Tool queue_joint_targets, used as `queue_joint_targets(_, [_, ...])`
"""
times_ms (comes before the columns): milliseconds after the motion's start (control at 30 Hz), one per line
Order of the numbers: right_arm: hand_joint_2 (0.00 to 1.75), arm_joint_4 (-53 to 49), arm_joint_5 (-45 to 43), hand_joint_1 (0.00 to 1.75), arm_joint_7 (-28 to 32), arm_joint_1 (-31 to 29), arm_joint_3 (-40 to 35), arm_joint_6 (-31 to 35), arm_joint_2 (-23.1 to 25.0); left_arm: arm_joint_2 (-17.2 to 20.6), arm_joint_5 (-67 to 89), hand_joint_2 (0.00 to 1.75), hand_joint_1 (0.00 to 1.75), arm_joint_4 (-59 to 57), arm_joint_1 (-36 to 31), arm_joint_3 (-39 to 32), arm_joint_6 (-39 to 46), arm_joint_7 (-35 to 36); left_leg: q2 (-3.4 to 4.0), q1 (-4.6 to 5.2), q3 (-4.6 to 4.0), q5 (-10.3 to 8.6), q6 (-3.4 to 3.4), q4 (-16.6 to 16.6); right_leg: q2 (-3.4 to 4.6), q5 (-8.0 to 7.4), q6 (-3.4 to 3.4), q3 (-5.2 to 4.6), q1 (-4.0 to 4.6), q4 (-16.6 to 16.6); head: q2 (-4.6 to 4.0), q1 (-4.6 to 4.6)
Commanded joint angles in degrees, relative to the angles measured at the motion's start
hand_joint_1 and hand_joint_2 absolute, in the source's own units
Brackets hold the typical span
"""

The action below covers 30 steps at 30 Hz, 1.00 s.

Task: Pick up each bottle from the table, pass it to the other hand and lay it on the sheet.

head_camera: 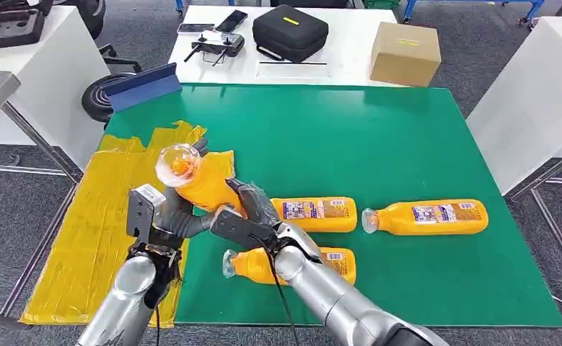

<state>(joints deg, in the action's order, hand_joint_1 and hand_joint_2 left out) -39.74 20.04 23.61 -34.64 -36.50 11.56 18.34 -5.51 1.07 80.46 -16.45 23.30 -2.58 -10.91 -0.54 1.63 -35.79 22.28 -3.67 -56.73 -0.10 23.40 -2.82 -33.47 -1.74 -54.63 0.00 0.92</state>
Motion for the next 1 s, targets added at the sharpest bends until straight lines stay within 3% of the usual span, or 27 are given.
queue_joint_targets(33, [1.75, 2.3, 1.4, 1.75, -1.7, -3.5, -7.7, 2.2, 1.7, 0.6, -1.6, 1.75, 0.0, -2.9, -2.6, 1.6, -1.0, 0.7, 0.13, -0.17, 0.3, 0.22, 0.37, -0.1, 0.09, 0.15, 0.25, 0.32, 0.16, 0.0, 0.0, -0.02])
queue_joint_targets(333, [1.75, 2.7, 0.6, 1.75, -3.1, -5.0, -10.4, 6.1, 1.7, -0.1, -3.0, 1.75, 0.0, -3.4, -3.5, 1.7, -2.3, 1.2, 0.02, -0.1, 0.09, 0.08, 0.24, -0.1, -0.01, 0.07, 0.16, 0.11, 0.1, 0.0, 0.0, 0.0])
queue_joint_targets(367, [1.75, 2.6, 0.6, 1.75, -3.2, -4.9, -10.5, 6.1, 1.7, -0.3, -3.2, 1.75, 0.47, -3.4, -3.6, 1.7, -2.4, 1.2, 0.02, -0.17, 0.22, 0.18, 0.36, -0.1, -0.01, 0.15, 0.24, 0.27, 0.16, 0.0, 0.0, -0.02])
queue_joint_targets(400, [1.75, 2.6, 0.6, 1.75, -3.3, -4.7, -10.5, 6.1, 1.7, -0.5, -3.6, 1.75, 1.75, -3.4, -3.6, 1.5, -2.5, 1.1, 0.01, -0.12, 0.11, 0.09, 0.24, -0.1, -0.02, 0.08, 0.15, 0.14, 0.11, 0.0, 0.0, -0.02])
queue_joint_targets(1000, [1.75, 2.9, 0.0, 1.75, -3.3, -4.7, -9.1, 5.0, 1.7, -0.7, -4.5, 1.75, 1.75, -4.1, -3.6, 1.1, -2.9, 0.9, 0.0, -0.18, 0.27, 0.18, 0.37, -0.1, -0.04, 0.17, 0.24, 0.32, 0.16, 0.0, 0.0, 0.0])
